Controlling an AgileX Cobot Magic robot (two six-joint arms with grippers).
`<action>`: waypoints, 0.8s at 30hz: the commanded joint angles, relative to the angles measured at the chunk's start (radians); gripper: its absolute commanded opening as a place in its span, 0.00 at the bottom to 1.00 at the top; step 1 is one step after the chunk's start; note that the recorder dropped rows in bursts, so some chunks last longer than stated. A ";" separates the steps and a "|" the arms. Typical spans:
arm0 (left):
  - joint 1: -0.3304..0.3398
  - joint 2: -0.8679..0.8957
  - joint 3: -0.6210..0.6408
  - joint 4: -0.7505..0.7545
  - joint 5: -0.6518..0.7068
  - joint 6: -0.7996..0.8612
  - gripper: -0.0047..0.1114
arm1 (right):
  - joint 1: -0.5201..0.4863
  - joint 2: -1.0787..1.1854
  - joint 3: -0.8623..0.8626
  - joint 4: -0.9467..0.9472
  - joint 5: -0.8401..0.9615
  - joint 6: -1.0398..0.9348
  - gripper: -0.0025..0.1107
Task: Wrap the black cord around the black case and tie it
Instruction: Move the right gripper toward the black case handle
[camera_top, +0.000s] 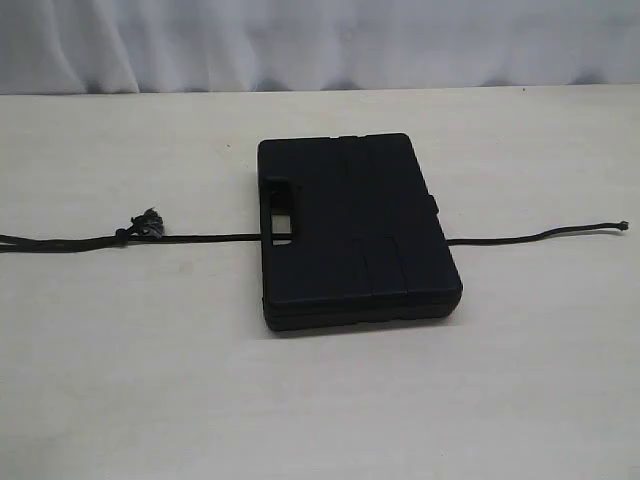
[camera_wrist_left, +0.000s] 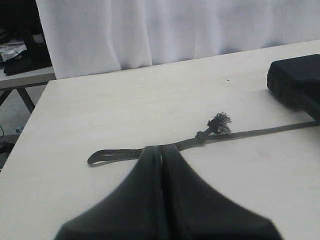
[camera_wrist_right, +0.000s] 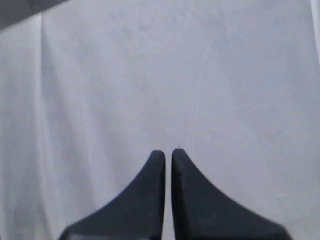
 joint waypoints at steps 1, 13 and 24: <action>-0.001 -0.004 0.003 0.002 -0.012 -0.003 0.04 | 0.002 0.005 -0.115 -0.161 0.092 0.144 0.06; -0.001 -0.004 0.003 0.002 -0.012 -0.003 0.04 | 0.002 0.662 -0.929 -0.247 1.259 0.001 0.50; -0.001 -0.004 0.003 0.002 -0.012 -0.003 0.04 | 0.011 1.070 -1.060 0.546 1.448 -0.643 0.50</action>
